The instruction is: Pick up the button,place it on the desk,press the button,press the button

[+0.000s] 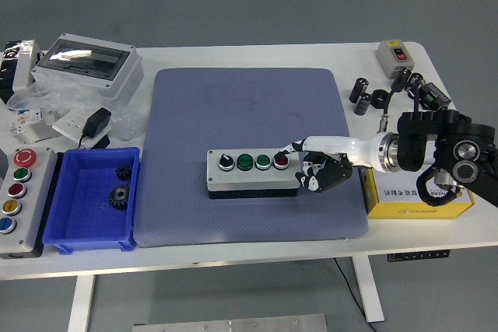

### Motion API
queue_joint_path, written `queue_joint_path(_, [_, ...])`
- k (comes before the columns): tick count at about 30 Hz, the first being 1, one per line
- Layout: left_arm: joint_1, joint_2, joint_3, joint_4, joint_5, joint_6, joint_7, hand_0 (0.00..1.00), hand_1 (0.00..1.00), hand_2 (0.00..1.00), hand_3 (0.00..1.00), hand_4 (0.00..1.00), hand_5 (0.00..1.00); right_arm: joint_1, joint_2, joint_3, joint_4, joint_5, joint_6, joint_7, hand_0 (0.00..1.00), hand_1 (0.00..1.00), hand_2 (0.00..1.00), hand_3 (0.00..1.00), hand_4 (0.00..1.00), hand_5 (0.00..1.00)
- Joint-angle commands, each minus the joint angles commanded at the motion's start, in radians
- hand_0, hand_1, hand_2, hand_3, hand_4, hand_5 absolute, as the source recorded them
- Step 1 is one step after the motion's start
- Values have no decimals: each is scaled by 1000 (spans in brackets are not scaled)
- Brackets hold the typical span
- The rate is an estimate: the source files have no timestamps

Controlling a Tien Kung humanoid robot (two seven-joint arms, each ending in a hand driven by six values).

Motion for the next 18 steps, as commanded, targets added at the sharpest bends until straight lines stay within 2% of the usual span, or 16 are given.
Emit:
queue_joint_path(9, [-3,1,-2,0,3,-1,-2,607,594,523,602,639,114,-1,27,-35,-58,-22,-27,6,2,179,255,932,257,39])
queue_joint_path(18, [-2,-1,-1,0,4,-2,-3,607,595,524,603,641,117,-11,27,-38,-85,-12,-38,26,2,178,254,927,256,34])
